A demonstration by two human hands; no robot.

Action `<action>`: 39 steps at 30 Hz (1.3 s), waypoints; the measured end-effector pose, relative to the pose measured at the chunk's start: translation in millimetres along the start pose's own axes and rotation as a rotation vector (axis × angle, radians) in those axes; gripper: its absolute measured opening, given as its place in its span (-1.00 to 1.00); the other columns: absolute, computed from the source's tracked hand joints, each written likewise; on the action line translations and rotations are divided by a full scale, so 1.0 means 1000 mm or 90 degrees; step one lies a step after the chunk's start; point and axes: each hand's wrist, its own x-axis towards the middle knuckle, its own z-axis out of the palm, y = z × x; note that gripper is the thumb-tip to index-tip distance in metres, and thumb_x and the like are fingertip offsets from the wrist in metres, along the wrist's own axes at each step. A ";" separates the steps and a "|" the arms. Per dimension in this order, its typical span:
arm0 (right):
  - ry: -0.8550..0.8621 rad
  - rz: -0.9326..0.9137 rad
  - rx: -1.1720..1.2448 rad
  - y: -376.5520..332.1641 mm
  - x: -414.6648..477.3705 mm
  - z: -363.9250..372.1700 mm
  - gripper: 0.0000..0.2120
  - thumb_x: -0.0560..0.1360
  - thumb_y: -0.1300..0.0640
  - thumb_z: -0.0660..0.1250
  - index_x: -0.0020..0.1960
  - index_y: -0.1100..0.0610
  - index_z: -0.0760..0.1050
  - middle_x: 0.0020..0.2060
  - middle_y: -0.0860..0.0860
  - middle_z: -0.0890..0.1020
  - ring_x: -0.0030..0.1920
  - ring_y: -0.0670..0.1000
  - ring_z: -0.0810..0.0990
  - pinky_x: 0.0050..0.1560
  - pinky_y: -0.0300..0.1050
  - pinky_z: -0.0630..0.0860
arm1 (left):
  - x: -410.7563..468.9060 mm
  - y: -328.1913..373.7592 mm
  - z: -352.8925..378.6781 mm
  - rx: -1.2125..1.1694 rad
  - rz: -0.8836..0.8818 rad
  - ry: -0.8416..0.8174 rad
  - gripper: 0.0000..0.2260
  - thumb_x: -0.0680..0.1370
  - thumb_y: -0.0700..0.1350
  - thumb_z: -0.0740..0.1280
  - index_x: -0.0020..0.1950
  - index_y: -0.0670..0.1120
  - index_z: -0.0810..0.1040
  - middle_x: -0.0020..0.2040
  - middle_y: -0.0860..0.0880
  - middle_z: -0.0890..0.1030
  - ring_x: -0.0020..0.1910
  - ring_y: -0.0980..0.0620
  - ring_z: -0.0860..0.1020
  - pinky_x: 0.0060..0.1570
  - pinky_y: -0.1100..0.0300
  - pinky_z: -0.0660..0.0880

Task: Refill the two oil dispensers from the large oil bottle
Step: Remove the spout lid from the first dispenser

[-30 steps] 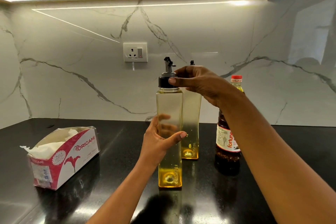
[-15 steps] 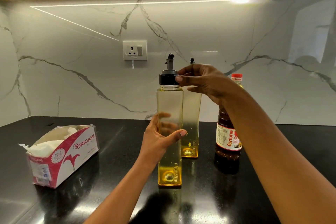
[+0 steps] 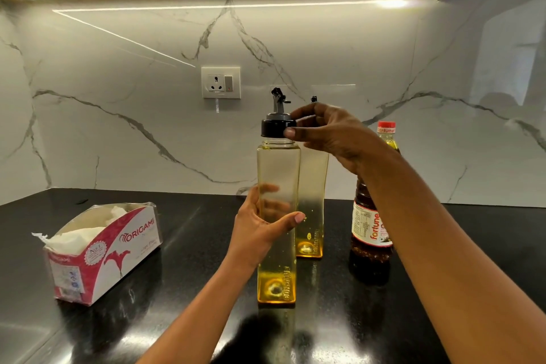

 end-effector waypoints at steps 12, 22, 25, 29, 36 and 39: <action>0.124 -0.041 -0.472 -0.029 0.016 0.036 -0.39 0.22 -0.30 0.44 -0.02 0.18 0.48 -0.20 0.06 0.58 -0.28 -0.09 0.44 -0.24 -0.21 0.42 | 0.000 0.002 0.002 -0.007 0.002 0.007 -0.43 0.09 0.39 0.53 0.02 0.36 0.45 -0.07 0.19 0.64 -0.07 0.14 0.65 -0.15 0.30 0.57; -0.078 0.083 0.052 -0.017 0.006 -0.002 -0.11 0.25 -0.03 0.39 0.49 0.06 0.08 0.41 0.13 0.31 0.39 0.14 0.29 0.37 0.05 0.24 | -0.001 0.003 0.000 -0.008 -0.010 -0.002 -0.31 0.10 0.36 0.54 0.14 0.18 0.44 -0.08 0.05 0.65 -0.06 0.10 0.65 -0.14 0.30 0.57; 0.065 0.067 -0.188 -0.022 0.005 0.025 -0.14 0.08 -0.32 0.40 0.24 0.10 0.29 0.07 0.04 0.50 0.03 -0.02 0.48 -0.06 -0.18 0.42 | 0.001 0.003 0.001 -0.009 -0.010 0.006 -0.32 0.09 0.34 0.55 0.12 0.18 0.46 -0.10 0.01 0.66 -0.07 0.09 0.66 -0.14 0.27 0.57; 0.179 -0.054 -0.337 -0.013 0.012 0.047 -0.32 0.24 -0.19 0.50 0.17 0.14 0.32 -0.09 -0.04 0.46 -0.07 -0.04 0.46 -0.06 -0.21 0.44 | 0.000 0.002 0.002 -0.017 -0.012 0.021 -0.33 0.10 0.29 0.57 0.12 0.16 0.46 -0.12 0.00 0.66 -0.10 0.10 0.66 -0.18 0.29 0.57; -0.145 0.092 0.209 -0.002 0.005 0.005 -0.34 0.32 0.13 0.40 0.38 0.16 0.31 0.33 0.14 0.41 0.32 0.07 0.39 0.36 0.02 0.31 | 0.000 0.000 -0.001 -0.015 -0.016 -0.001 -0.32 0.13 0.29 0.56 0.16 0.12 0.45 -0.08 0.06 0.66 -0.07 0.09 0.66 -0.15 0.31 0.56; -0.036 0.076 0.051 -0.006 0.001 0.002 -0.14 0.13 -0.28 0.45 0.30 0.09 0.32 0.23 0.06 0.46 0.29 0.05 0.40 0.25 -0.05 0.33 | 0.000 0.000 -0.002 -0.013 -0.013 -0.005 -0.32 0.13 0.29 0.56 0.16 0.13 0.45 -0.07 0.08 0.65 -0.06 0.10 0.65 -0.14 0.30 0.56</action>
